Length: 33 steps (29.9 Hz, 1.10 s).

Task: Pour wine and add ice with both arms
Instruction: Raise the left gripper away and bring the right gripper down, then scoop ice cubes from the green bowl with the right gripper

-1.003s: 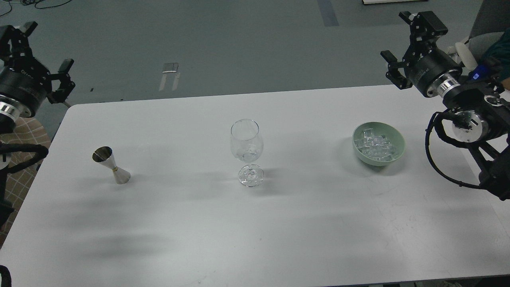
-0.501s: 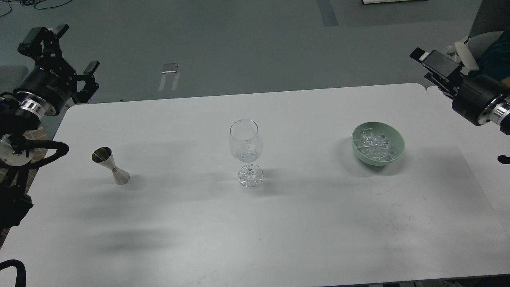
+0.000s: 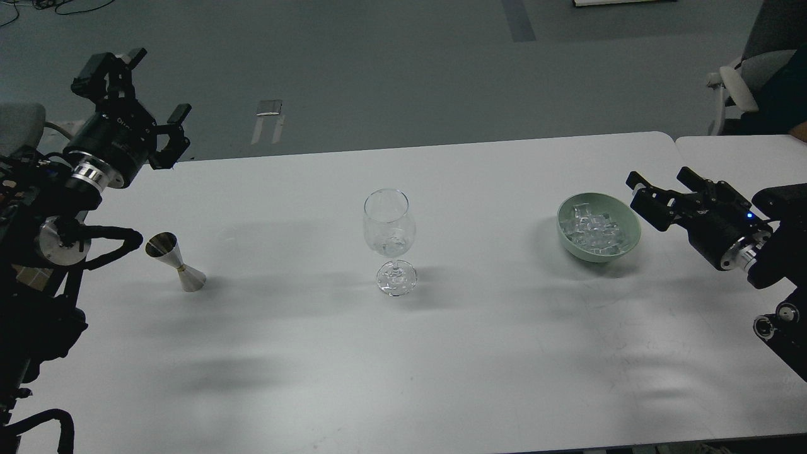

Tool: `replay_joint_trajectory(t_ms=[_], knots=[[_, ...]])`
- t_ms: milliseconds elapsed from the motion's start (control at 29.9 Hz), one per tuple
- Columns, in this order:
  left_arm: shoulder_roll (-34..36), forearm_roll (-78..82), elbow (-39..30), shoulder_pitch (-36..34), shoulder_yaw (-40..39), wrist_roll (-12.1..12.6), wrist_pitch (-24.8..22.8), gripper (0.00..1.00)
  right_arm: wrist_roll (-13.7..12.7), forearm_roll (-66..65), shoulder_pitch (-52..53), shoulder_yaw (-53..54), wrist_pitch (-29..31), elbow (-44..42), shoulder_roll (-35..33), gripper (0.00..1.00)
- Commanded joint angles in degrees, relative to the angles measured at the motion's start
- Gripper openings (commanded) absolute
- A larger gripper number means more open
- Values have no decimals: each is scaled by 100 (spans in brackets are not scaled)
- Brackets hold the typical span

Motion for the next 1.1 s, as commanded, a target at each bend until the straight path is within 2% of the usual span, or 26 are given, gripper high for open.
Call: replay_joint_trajectory(t_ms=[0,568,702,836,1070], knots=[[-2,1,-3,0,-3,-9,0,98,-2,-154,43,-194,9,-110,209,100],[-46,-7,-3,18,-12,-26,0,98,-2,-391,588,-704,62,-1033,894,98],[-37,-7,-3,9,-12,-26,0,98,-2,-391,597,-845,79,-1086,912,93],[-28,-7,-3,9,-12,-26,0,98,-11,-391,597,-871,264,-1104,912,78],[-46,-7,-3,9,-12,-26,0,98,-20,-391,606,-862,308,-1183,930,74]])
